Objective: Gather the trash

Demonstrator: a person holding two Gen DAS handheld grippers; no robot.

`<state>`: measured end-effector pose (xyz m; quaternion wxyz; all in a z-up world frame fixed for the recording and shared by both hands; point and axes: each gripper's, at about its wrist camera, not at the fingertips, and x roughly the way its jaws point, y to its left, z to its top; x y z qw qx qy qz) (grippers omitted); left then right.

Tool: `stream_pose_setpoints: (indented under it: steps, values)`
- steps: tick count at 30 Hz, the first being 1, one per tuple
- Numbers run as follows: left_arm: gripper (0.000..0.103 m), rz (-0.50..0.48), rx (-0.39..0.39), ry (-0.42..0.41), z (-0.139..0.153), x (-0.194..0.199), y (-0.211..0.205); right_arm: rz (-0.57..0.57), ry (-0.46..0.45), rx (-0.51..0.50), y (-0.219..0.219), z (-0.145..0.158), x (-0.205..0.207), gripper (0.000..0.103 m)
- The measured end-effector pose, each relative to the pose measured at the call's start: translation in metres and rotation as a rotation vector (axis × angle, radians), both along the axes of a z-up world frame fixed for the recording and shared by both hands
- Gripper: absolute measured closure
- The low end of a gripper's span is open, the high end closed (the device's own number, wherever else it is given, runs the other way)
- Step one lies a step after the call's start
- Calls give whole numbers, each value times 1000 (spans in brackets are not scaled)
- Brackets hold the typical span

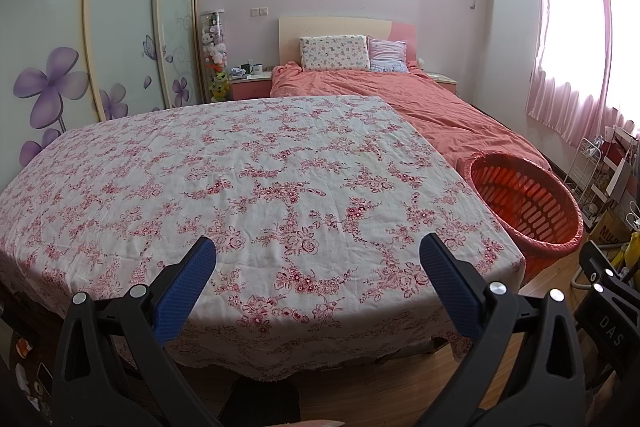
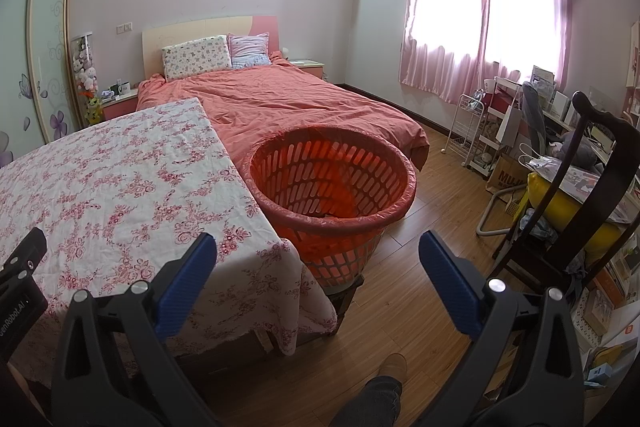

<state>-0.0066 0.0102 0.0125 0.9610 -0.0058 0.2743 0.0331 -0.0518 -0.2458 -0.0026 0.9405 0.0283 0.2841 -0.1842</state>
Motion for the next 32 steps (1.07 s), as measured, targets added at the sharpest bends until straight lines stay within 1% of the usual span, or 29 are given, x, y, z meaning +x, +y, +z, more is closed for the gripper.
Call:
stream_pose_setpoints:
  steps: [32]
  values:
    - [3,-6,-3,8,-3,-2,0,0,2,1,1,-1,0,4]
